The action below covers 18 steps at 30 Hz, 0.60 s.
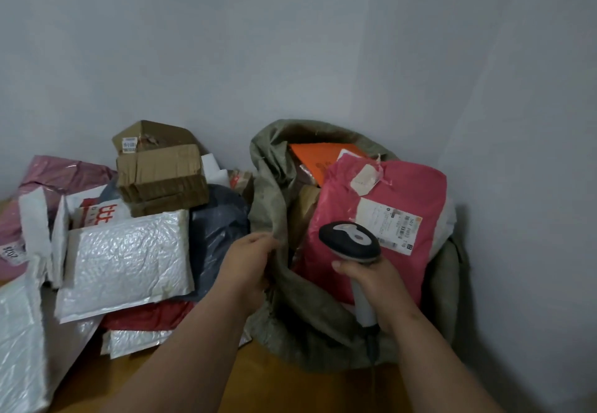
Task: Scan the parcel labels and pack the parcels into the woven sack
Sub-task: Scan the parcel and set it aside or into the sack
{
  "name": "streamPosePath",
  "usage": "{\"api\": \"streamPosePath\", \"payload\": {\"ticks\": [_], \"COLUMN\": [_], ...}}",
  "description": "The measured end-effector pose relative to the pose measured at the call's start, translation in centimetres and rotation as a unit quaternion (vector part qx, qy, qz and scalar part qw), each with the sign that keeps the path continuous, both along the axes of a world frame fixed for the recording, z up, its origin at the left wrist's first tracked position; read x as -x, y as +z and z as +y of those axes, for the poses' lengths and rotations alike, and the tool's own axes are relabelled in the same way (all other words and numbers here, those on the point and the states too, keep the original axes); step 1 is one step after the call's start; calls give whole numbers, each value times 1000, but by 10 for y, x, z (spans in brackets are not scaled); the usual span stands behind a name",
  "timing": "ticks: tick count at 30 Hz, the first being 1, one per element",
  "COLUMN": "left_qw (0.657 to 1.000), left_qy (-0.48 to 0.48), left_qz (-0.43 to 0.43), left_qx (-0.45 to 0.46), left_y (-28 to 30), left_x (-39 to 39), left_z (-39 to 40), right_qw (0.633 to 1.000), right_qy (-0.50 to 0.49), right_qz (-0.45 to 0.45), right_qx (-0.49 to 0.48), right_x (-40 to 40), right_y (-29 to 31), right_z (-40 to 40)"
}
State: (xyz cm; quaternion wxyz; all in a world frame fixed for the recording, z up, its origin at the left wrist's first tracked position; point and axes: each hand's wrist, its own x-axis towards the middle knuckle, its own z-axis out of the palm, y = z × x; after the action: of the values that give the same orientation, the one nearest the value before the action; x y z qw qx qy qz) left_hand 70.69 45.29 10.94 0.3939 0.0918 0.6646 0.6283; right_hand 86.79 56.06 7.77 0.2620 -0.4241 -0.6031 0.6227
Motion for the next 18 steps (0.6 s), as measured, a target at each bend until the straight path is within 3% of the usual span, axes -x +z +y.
{"api": "streamPosePath", "payload": {"ticks": [3, 5, 6, 7, 9, 11, 14, 18], "left_qw": [995, 999, 994, 971, 866, 765, 655, 597], "left_qy": [6, 17, 21, 22, 25, -44, -204, -256], "left_qz": [-96, -15, 89, 221, 486, 638, 723, 747], "left_qx": [7, 31, 54, 86, 114, 80, 90, 141], "left_y": [-10, -16, -18, -18, -15, -10, -20, -37], "left_x": [6, 8, 7, 4, -8, -26, -44, -44], "left_z": [-4, 1, 5, 9, 20, 37, 59, 75], "right_qw": [1000, 1000, 998, 996, 988, 977, 953, 944], "right_qy": [12, -20, -49, -79, -139, -206, -297, -281], "right_qz": [-2, 13, 26, 40, 55, 46, 42, 47], "right_qx": [9, 9, 17, 28, 43, 41, 54, 169], "right_x": [-5, -12, -18, -25, -42, -62, -89, -102], "right_y": [0, 0, 0, 0, 0, -3, -11, -29], "right_z": [-1, -1, 1, 3, 11, 22, 44, 63]}}
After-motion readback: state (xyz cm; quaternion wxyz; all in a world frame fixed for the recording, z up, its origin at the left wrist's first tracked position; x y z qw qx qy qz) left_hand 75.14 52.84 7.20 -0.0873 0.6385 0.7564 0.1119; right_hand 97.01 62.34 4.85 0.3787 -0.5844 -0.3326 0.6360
